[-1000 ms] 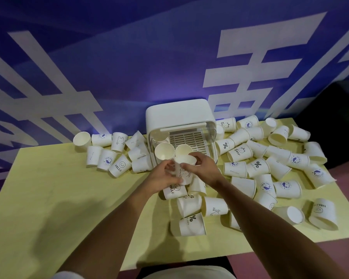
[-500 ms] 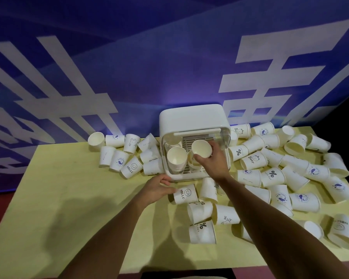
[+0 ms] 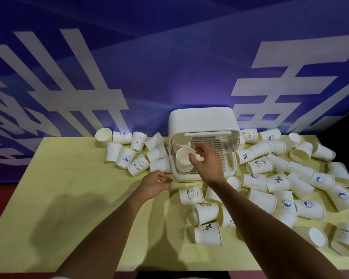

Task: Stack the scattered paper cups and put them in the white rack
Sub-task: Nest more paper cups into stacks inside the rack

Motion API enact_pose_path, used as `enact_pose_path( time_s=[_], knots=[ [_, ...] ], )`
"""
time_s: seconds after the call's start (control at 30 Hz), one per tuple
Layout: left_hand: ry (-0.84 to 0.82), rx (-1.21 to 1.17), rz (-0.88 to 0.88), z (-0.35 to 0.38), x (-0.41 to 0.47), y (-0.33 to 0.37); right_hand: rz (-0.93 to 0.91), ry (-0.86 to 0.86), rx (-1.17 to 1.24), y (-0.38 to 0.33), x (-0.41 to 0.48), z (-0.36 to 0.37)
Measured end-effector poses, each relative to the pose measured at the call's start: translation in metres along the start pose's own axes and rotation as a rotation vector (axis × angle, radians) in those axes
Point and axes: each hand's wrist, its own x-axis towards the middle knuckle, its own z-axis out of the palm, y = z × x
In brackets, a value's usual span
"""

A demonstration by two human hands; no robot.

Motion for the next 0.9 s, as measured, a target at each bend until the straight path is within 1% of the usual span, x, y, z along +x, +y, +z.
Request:
enact_pose_path(
  time_s=[0.17, 0.33, 0.53, 0.67, 0.73, 0.9],
  knots=[
    [0.062, -0.027, 0.014, -0.024, 0.004, -0.007, -0.044, -0.05, 0.056, -0.033, 0.003, 0.031],
    [0.161, -0.11, -0.024, -0.065, 0.008, -0.029, -0.054, -0.241, 0.067, -0.059, 0.006, 0.074],
    [0.275, -0.122, -0.041, -0.117, 0.013, -0.064, -0.031, -0.425, -0.05, -0.073, 0.01, 0.132],
    [0.347, -0.172, -0.1, -0.144, 0.023, -0.083, 0.008, -0.466, -0.088, -0.085, 0.018, 0.165],
    [0.376, -0.188, -0.118, -0.154, 0.03, -0.092, -0.008, -0.459, -0.135, -0.092, 0.025, 0.181],
    [0.408, -0.082, -0.17, -0.175, 0.058, -0.109, -0.046, -0.447, -0.35, -0.104, 0.042, 0.219]
  ],
)
